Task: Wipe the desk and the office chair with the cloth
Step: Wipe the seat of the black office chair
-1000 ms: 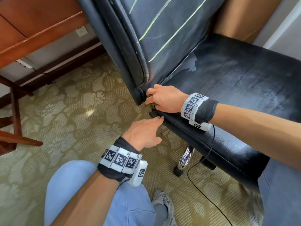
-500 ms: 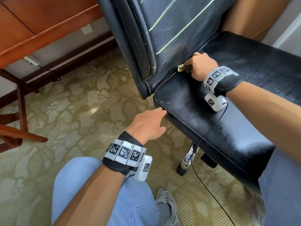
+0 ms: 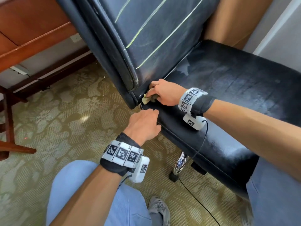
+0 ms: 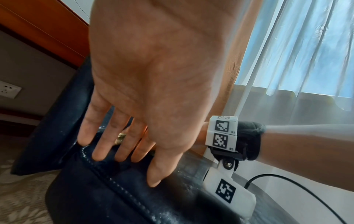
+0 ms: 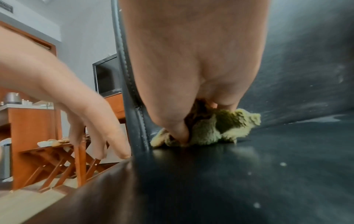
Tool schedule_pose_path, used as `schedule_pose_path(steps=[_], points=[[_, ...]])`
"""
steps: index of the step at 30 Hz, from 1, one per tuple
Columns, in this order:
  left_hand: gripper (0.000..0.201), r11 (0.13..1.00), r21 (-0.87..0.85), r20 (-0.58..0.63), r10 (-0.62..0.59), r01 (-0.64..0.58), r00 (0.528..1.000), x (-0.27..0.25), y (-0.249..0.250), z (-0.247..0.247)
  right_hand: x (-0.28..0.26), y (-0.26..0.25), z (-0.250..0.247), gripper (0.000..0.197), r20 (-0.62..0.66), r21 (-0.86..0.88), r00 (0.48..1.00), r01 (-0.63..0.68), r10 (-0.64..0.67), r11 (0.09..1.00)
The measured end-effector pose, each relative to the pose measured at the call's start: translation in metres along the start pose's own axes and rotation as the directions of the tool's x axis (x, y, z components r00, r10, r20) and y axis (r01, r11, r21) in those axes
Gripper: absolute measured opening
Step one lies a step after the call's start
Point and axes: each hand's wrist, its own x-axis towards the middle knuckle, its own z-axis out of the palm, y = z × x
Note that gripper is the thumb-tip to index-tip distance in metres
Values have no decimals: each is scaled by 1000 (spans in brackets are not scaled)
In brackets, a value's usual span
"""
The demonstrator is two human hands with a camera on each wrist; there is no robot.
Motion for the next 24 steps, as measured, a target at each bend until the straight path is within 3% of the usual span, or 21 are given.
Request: schedule_pose_path(steps=[4,7,11,15,17,20,24], points=[[51,1000,-23,-42,17,-18,999,7,10,-8,-4,26,-2,56,-60,36,986,-154,156,987],[51,998,-44,-68,40,-44,997,12,20,-11,-10,61,-13,56,-88,108,941,-318,328,942],[55,996,-63,-66,64,-68,996,18,28,-13,-32,124,-25,52,-171,157,800,-554,576,817],[62,995,-73,-58,68,-72,996,26,29,-14,-51,168,-25,50,-229,194,666,-683,710,704],[66,996,-59,-47,57,-60,997,32,29,-15,-52,177,-28,46,-238,233,672,-661,701,713],[70,997,-53,-45,52,-55,998,42,32,-14,-51,171,-32,42,-266,263,730,-573,630,776],[72,998,-15,-45,65,-66,997,47,37,-12,-40,137,-25,60,-259,266,891,-306,374,914]])
